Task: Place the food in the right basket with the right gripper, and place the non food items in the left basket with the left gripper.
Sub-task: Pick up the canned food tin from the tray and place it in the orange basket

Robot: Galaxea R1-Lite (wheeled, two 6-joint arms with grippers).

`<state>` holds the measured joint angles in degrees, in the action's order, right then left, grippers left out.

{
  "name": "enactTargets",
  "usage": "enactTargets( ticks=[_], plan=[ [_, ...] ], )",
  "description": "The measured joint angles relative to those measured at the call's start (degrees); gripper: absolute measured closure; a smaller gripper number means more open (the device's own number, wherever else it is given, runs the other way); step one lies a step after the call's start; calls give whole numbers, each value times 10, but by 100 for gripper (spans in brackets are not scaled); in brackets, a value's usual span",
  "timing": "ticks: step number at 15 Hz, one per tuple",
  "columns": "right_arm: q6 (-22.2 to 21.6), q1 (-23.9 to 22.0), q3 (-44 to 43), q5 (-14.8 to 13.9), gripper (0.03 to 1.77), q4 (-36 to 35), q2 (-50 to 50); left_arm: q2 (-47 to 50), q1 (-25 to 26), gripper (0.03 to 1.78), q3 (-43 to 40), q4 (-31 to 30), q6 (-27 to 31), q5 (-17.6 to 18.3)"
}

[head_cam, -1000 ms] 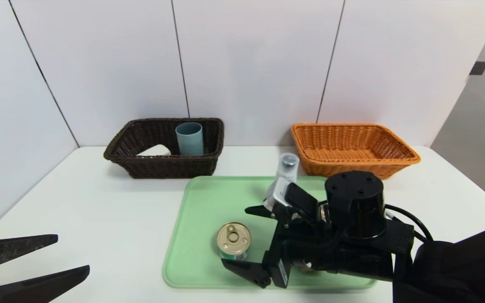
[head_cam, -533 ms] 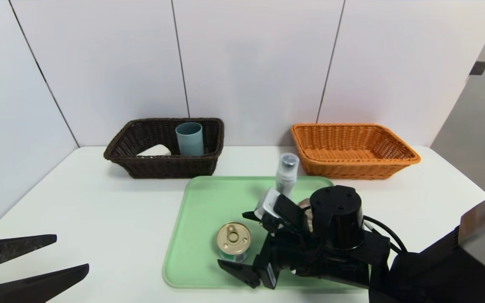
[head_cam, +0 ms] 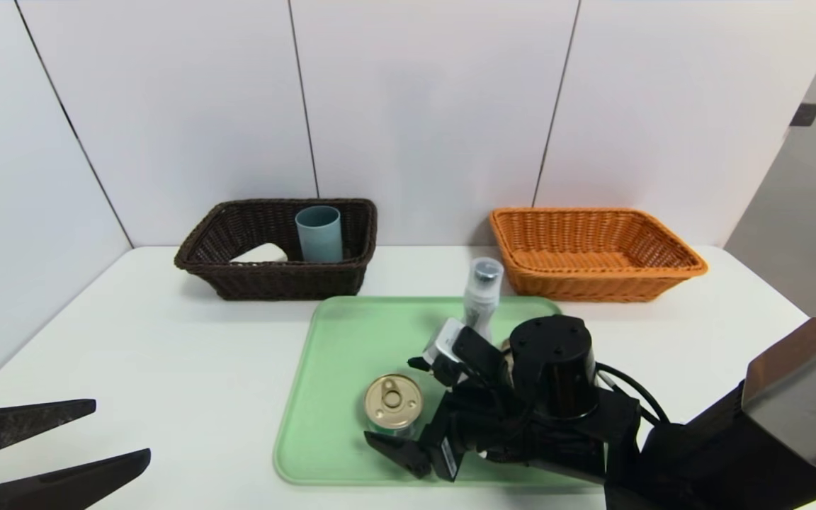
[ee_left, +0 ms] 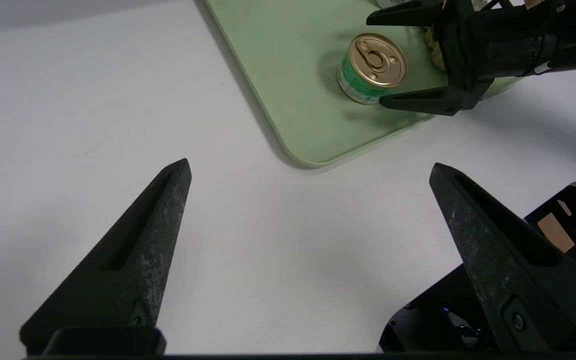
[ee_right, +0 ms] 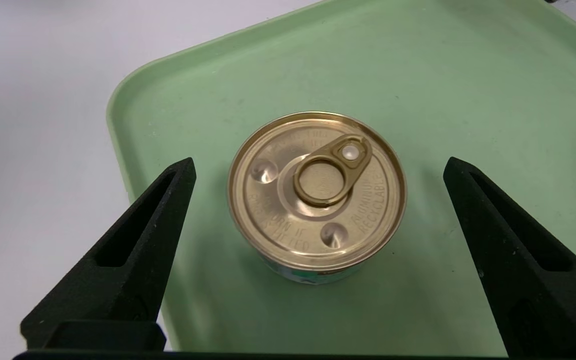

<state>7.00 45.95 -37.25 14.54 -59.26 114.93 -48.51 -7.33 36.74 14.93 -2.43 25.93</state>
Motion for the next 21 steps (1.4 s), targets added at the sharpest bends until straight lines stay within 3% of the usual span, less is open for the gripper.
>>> enactTargets(
  ticks=[2, 19, 21],
  plan=[
    [0, 0, -5, -11, 9, -2, 8, 0, 0, 12, 0, 0, 0, 1],
    [0, 7, -17, -12, 9, -9, 37, 3, 0, 12, -10, -3, 0, 1],
    [1, 7, -17, -12, 35, -10, 38, 3, 0, 12, -10, -3, 0, 1]
  ],
)
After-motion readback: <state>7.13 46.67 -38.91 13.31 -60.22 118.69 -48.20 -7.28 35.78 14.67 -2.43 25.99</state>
